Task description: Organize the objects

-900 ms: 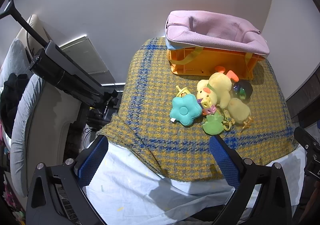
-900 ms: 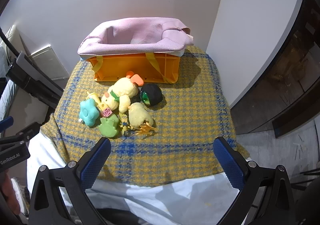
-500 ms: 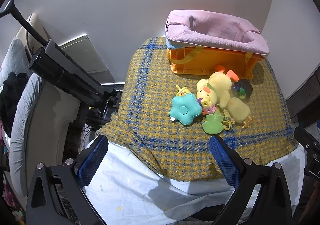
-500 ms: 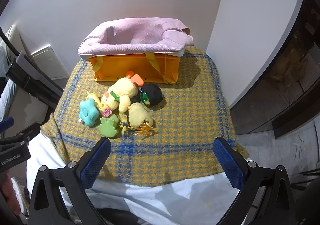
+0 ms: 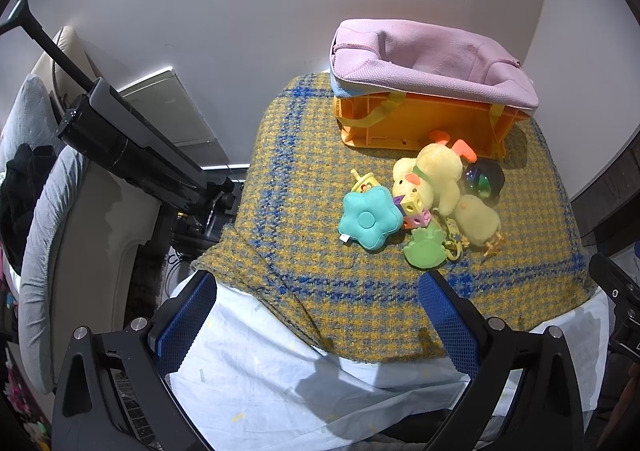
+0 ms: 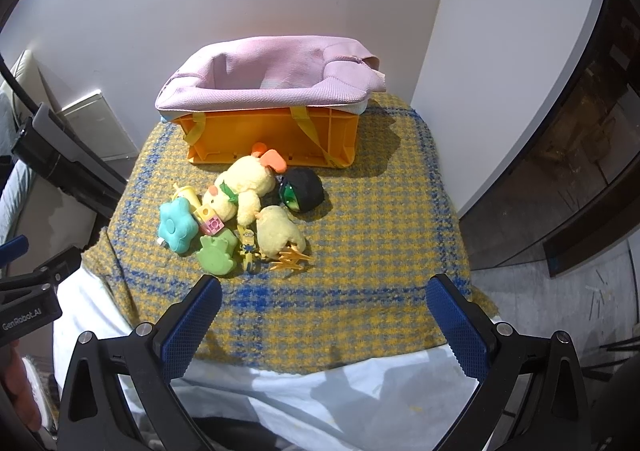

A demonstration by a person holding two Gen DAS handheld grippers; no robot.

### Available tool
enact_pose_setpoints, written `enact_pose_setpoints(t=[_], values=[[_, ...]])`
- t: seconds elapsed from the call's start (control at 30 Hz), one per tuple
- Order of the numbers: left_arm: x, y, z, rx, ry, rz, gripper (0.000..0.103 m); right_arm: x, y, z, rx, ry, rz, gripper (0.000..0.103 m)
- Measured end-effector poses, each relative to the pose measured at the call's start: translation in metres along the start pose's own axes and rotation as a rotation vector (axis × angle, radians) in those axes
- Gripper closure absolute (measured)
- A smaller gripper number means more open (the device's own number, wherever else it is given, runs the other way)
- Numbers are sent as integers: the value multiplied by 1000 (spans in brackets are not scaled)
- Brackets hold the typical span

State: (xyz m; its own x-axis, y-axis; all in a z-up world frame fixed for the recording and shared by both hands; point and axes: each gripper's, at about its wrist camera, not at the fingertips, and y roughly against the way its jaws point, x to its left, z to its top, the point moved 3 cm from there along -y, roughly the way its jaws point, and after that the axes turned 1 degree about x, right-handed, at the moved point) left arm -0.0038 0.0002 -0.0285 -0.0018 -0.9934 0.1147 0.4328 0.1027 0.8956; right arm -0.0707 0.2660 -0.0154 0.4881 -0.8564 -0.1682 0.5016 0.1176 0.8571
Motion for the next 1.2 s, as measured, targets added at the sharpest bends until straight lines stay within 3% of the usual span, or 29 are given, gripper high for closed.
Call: enact_pose_setpoints(t=[1.2], values=[[-4, -4, -2, 7, 10, -24, 0, 1, 0, 1, -4, 10, 7, 1]])
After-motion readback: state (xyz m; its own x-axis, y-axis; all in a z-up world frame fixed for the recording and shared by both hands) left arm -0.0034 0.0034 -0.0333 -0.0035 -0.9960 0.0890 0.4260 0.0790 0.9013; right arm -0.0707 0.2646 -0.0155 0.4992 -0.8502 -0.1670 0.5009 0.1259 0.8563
